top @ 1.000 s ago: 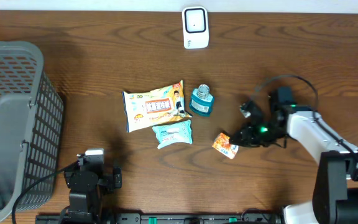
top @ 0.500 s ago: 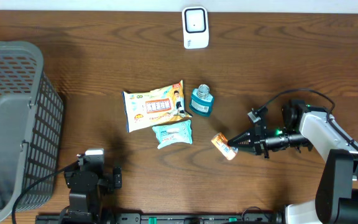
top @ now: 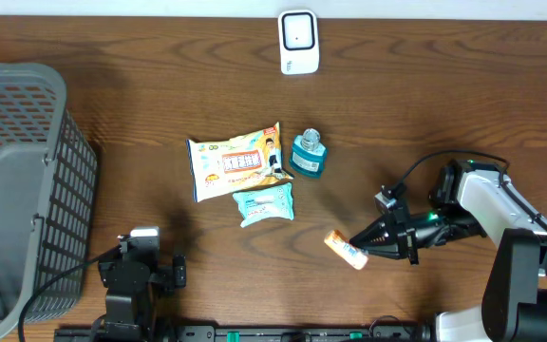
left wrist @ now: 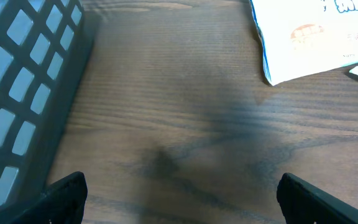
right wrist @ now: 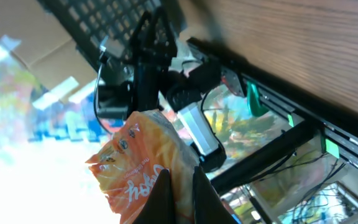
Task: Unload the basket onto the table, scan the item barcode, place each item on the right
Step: 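Lift the Kleenex pack and carry it up toward the scanner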
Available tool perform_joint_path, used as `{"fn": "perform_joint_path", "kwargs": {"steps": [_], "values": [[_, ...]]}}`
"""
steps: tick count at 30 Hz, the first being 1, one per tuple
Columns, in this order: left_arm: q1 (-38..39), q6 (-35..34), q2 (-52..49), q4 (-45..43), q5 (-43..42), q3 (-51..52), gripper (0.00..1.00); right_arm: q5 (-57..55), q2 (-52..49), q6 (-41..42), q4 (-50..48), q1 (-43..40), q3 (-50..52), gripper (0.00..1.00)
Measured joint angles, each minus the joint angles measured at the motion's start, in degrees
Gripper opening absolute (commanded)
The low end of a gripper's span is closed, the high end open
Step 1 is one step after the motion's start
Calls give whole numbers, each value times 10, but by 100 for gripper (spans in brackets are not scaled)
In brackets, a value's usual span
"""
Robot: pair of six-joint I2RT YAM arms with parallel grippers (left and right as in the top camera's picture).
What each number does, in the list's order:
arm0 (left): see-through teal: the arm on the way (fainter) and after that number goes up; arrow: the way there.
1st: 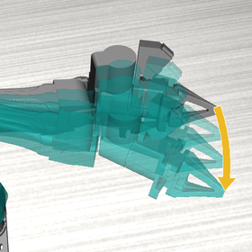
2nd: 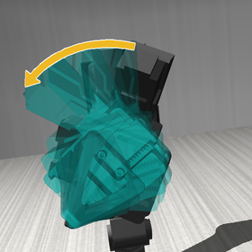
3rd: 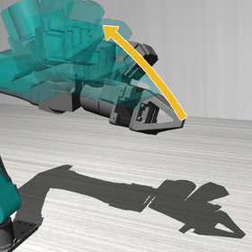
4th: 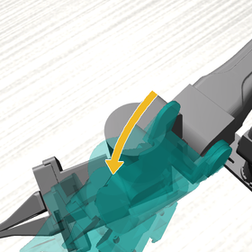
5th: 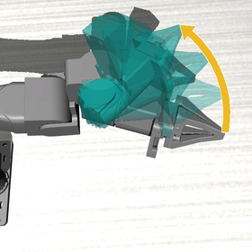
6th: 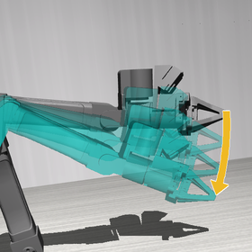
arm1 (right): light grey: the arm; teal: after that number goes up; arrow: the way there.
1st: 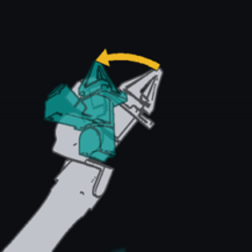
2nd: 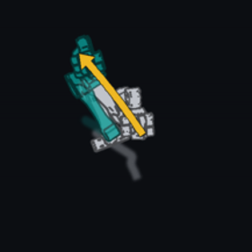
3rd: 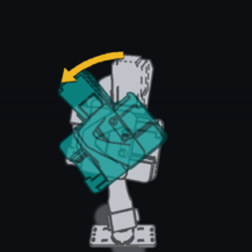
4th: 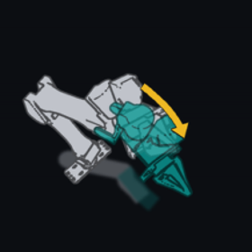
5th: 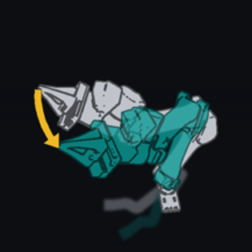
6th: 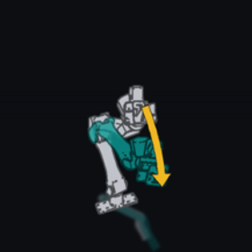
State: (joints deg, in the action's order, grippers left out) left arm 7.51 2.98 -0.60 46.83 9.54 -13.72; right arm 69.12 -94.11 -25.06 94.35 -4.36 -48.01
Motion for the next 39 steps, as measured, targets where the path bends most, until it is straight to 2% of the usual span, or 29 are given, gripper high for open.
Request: {"fn": "perform_joint_path", "kwargs": {"steps": [18,22,29,34,39], "values": [[0,0,0,0,0,0,98,34,3,-121,32,0,0,1],[0,0,0,0,0,0,98,40,29,-131,32,0,0,1],[0,0,0,0,0,0,98,44,169,-90,31,0,1,1],[0,0,0,0,0,0,98,45,326,-26,23,0,1,2],[0,0,0,0,0,0,98,9,463,79,-79,-1,1,1]]}}
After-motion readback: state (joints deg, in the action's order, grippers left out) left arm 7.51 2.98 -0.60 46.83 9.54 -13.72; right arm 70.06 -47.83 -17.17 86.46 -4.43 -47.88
